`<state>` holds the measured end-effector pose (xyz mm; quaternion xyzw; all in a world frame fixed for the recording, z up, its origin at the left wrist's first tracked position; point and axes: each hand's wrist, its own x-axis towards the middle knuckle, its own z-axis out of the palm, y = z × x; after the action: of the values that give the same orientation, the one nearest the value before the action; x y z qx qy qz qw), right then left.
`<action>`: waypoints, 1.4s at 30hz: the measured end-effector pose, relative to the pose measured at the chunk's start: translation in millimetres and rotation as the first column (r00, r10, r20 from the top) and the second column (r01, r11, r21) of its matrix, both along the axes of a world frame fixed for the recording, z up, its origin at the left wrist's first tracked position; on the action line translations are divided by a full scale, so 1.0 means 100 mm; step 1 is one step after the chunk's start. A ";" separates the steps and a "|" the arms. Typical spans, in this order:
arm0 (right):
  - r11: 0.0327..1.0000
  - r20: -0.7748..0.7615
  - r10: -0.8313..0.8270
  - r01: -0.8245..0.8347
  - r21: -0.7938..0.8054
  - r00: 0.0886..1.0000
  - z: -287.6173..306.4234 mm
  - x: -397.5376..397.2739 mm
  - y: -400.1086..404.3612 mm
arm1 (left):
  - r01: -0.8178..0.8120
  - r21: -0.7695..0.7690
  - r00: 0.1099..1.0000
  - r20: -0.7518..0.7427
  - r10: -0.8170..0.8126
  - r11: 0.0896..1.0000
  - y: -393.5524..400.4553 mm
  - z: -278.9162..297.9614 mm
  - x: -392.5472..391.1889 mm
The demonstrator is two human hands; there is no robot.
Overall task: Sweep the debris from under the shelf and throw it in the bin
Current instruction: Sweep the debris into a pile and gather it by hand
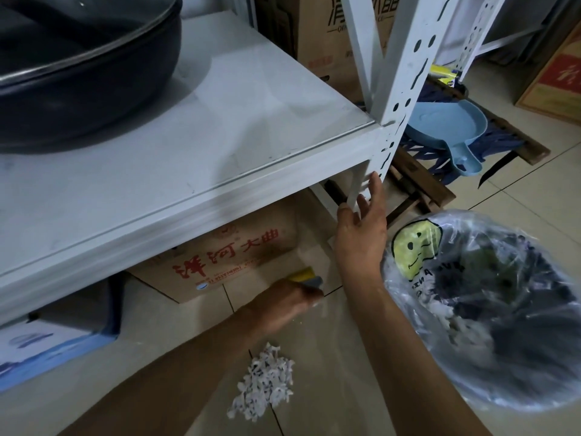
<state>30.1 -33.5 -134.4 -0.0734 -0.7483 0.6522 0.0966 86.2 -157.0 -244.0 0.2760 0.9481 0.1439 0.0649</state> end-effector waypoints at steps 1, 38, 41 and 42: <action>1.000 0.003 -0.004 0.004 -0.002 1.000 0.00 0.00 -0.01 | -0.079 0.037 0.990 0.118 0.074 0.996 -0.08 0.03 0.17; 0.501 0.356 0.534 -0.626 0.597 0.767 -0.49 1.40 -0.25 | -0.506 0.375 0.846 0.040 0.532 0.776 -0.37 0.68 1.29; 0.480 0.266 0.480 -0.504 0.719 0.836 -0.48 1.46 -0.22 | -0.533 0.384 0.828 0.051 0.559 0.754 -0.27 0.70 1.34; 0.473 0.244 0.472 -0.477 0.741 0.847 -0.48 1.47 -0.21 | -0.547 0.401 0.815 0.053 0.578 0.735 -0.23 0.70 1.35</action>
<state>177.2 -54.5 -182.8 0.1836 -0.9449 0.2625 -0.0679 221.6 -180.5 -173.7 -0.0111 0.9389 0.3358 -0.0749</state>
